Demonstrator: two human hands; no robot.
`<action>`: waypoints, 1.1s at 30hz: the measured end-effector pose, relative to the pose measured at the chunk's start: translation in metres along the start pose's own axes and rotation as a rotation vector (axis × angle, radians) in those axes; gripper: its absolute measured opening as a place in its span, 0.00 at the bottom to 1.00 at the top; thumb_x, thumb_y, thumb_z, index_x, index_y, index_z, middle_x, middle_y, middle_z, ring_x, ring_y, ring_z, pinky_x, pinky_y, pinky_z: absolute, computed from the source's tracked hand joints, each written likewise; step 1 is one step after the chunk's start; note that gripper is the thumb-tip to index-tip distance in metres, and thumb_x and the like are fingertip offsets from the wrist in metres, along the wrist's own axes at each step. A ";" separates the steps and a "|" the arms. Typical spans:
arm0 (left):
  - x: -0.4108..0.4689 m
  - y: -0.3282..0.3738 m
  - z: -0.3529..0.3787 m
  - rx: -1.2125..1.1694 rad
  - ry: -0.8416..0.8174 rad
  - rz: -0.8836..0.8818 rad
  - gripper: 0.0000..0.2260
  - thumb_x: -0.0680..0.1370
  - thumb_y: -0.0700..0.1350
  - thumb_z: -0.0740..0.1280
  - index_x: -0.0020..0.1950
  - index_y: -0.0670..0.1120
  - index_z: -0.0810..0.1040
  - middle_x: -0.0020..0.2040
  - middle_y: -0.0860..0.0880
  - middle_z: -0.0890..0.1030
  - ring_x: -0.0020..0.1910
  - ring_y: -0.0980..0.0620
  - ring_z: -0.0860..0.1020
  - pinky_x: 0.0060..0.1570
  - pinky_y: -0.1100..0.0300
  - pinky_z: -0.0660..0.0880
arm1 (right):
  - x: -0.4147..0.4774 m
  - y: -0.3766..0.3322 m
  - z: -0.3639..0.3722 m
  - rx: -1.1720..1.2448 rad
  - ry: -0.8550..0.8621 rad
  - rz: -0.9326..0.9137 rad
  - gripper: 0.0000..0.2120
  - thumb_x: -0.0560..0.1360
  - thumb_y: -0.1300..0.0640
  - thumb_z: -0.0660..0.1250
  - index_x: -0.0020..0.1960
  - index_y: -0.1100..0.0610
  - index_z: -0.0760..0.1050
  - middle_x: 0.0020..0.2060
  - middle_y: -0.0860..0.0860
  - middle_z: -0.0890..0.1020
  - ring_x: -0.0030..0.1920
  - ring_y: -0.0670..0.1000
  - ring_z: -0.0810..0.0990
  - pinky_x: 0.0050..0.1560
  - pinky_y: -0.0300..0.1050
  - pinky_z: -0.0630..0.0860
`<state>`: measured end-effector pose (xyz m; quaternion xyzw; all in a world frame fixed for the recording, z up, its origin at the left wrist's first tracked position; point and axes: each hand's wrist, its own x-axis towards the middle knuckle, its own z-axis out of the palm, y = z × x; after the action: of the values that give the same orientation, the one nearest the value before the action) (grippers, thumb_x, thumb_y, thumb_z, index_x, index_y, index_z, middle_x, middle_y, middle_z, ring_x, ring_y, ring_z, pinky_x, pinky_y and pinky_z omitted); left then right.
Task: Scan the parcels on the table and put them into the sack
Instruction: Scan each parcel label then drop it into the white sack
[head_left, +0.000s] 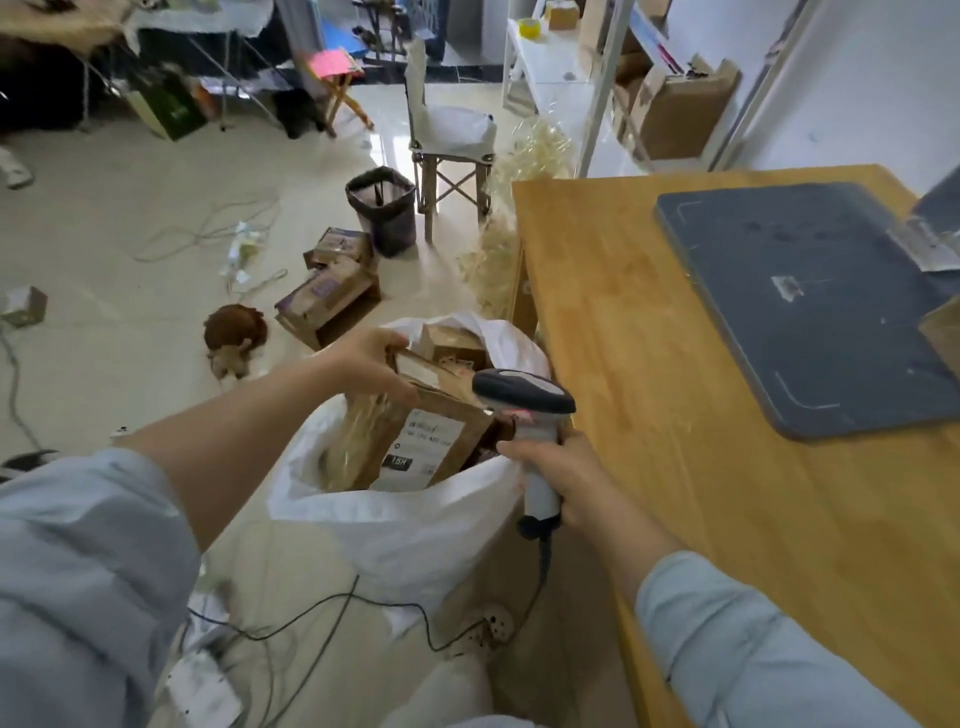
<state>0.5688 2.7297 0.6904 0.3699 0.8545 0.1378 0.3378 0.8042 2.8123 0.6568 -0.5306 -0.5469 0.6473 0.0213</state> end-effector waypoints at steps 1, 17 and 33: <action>0.002 -0.002 0.002 0.037 -0.012 0.010 0.32 0.67 0.46 0.78 0.69 0.47 0.72 0.55 0.51 0.75 0.54 0.51 0.74 0.55 0.57 0.74 | 0.005 0.000 0.003 0.023 -0.005 0.029 0.34 0.61 0.50 0.79 0.64 0.52 0.71 0.57 0.53 0.78 0.58 0.58 0.77 0.60 0.60 0.75; 0.022 -0.014 0.081 0.245 -0.324 0.048 0.28 0.79 0.39 0.66 0.76 0.51 0.62 0.73 0.47 0.66 0.70 0.45 0.68 0.53 0.67 0.73 | 0.028 0.002 0.000 0.046 0.101 0.077 0.26 0.68 0.55 0.76 0.61 0.59 0.69 0.53 0.57 0.77 0.54 0.58 0.77 0.57 0.57 0.77; 0.010 0.174 0.110 0.300 -0.053 0.387 0.33 0.77 0.51 0.67 0.78 0.54 0.54 0.76 0.46 0.61 0.67 0.46 0.70 0.60 0.55 0.71 | -0.054 0.024 -0.103 0.682 0.149 0.014 0.15 0.75 0.48 0.69 0.47 0.61 0.76 0.33 0.60 0.82 0.31 0.55 0.80 0.37 0.50 0.81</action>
<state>0.7320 2.8553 0.6894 0.5763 0.7692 0.0619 0.2689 0.9144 2.8404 0.6918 -0.5422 -0.2925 0.7524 0.2328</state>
